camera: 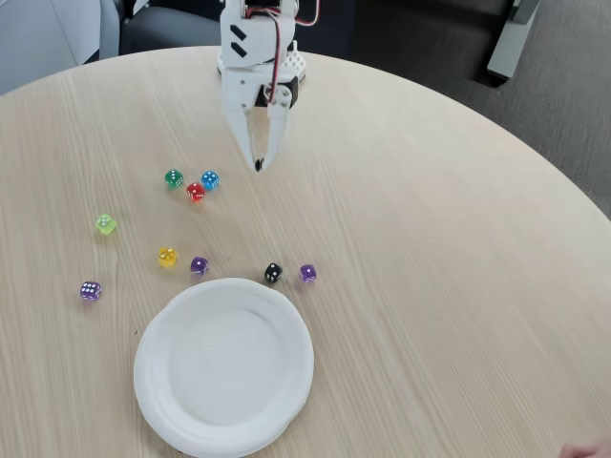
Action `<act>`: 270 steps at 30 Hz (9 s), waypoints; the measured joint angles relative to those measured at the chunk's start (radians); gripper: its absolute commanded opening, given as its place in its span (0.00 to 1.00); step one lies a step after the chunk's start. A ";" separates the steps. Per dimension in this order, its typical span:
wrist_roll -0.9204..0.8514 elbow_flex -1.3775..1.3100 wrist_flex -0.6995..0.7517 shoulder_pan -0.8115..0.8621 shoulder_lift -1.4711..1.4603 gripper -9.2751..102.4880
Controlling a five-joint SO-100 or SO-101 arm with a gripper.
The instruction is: Pick a purple dice and put it in the plate.
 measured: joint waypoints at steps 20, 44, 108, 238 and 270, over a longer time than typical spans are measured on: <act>0.383 -0.861 0.147 -0.002 -0.910 0.24; 0.265 -1.112 0.480 0.350 -1.218 0.32; 0.229 -1.126 0.121 0.351 -1.447 0.15; -0.270 -0.284 0.534 0.135 0.351 0.08; -0.456 0.115 0.368 0.127 0.388 0.12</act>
